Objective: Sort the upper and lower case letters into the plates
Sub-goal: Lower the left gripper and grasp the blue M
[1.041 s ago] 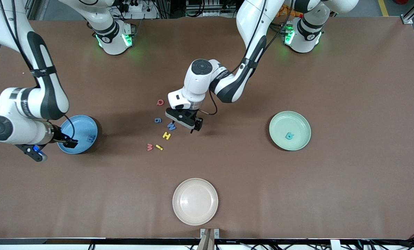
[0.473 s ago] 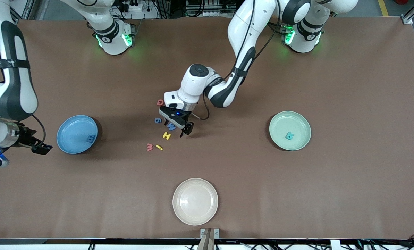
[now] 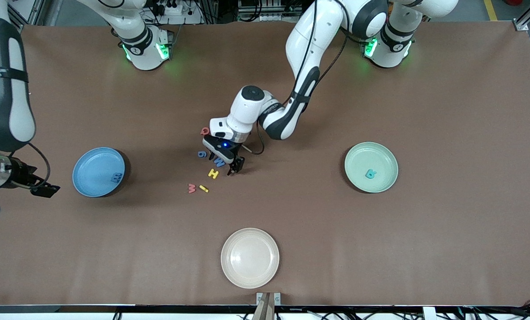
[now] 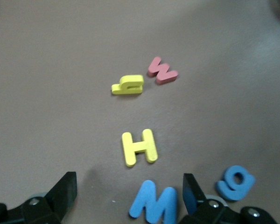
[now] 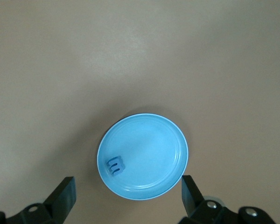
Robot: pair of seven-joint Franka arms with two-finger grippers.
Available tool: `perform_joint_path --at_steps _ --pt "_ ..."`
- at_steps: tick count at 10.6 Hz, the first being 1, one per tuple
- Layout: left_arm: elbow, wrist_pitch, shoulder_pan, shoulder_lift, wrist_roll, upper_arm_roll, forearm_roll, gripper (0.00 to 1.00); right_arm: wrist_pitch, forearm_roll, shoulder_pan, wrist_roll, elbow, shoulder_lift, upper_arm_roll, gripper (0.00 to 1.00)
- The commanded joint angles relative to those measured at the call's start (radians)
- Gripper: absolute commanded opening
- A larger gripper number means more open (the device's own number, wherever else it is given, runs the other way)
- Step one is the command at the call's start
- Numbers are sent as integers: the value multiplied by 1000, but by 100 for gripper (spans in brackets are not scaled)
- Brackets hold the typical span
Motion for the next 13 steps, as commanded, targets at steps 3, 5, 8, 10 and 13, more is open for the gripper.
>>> perform_joint_path --at_steps 3,5,8,10,13 --pt "61 9 -30 36 4 14 20 100 -9 -22 36 -9 20 2 6 100" --pt "54 7 -45 36 -1 12 20 100 -11 -14 40 -8 17 2 6 100" --pt "39 7 -50 22 10 11 38 100 -8 6 49 -6 17 5 6 100" --pt "16 7 -47 7 19 11 39 100 -5 15 57 -5 16 5 6 100" --pt "-94 9 -42 -47 63 9 41 100 -5 15 58 -6 16 7 6 100"
